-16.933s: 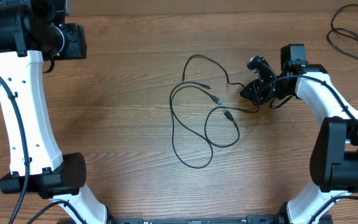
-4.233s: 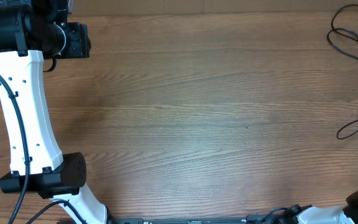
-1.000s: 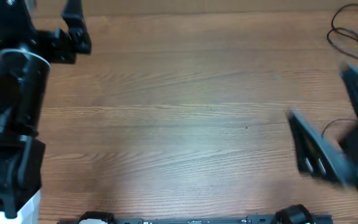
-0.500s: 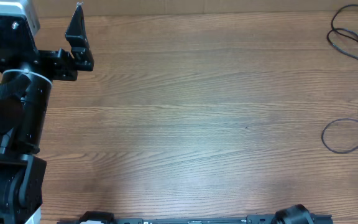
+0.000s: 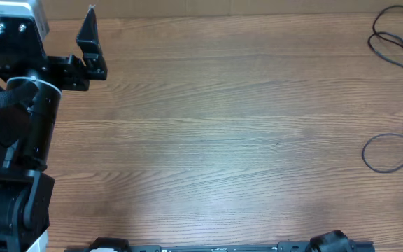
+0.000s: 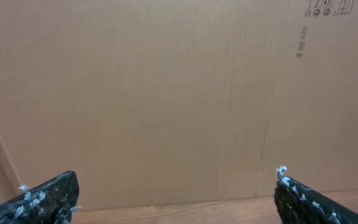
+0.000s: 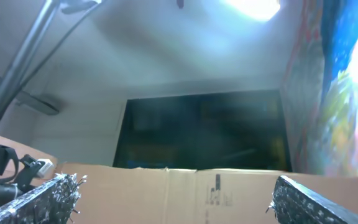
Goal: Untangle cables
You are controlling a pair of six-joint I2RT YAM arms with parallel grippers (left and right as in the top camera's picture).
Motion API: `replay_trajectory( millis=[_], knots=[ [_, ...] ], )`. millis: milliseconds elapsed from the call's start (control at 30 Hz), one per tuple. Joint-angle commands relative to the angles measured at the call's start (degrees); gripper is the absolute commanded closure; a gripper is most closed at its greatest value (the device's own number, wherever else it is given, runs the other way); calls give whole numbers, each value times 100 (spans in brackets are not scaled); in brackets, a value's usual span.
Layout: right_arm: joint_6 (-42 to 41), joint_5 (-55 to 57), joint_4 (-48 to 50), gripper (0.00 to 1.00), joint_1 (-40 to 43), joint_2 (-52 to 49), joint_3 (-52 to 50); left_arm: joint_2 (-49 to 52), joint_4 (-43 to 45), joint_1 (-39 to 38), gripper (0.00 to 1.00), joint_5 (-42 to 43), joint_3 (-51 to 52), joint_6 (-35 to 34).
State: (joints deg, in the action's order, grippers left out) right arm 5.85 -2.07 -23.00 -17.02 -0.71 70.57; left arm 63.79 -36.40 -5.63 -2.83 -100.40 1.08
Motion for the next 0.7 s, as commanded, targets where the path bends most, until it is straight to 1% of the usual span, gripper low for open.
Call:
replay_trajectory(
  millis=[0,100,167,233,267,300,333,367,400,433,467,533,600,667],
  knots=[
    [223,92,-28,0,-28,44,177,-22,24,-7,0,-76,61,70],
    [339,-98,-22,0,-28,44,177,-22,24,-7,0,-74,61,68],
    [673,-577,72,0,-28,44,-20,-22,24,-7,0,-52,61,66],
    [774,-863,295,2,-24,42,-319,-15,22,-7,0,-52,63,66],
    [772,-905,485,2,-22,31,-514,-13,22,-7,4,-55,66,68],
    [774,-887,684,3,-24,17,-719,-13,22,-7,7,-57,74,68],
    [774,-833,883,0,-24,-2,-896,-13,24,-7,8,-57,83,68],
    [782,-566,1220,0,-24,-26,-1202,-13,24,-7,9,-57,87,70],
    [800,-367,1283,0,-22,-26,-1298,-15,24,-7,9,-57,87,70],
    [769,63,1320,0,-24,-26,-1471,-17,24,-7,9,-57,87,70],
    [748,160,1429,0,-24,-28,-1609,-22,24,-7,9,-57,87,70],
    [754,-7,1908,0,-28,-31,-1930,-22,26,-7,9,-57,87,70],
    [929,-492,2636,0,-28,-31,-2286,-22,26,-7,9,-57,87,70],
    [1200,-1069,3587,0,-28,-31,-2767,-20,24,-7,8,-57,87,70]
  ],
)
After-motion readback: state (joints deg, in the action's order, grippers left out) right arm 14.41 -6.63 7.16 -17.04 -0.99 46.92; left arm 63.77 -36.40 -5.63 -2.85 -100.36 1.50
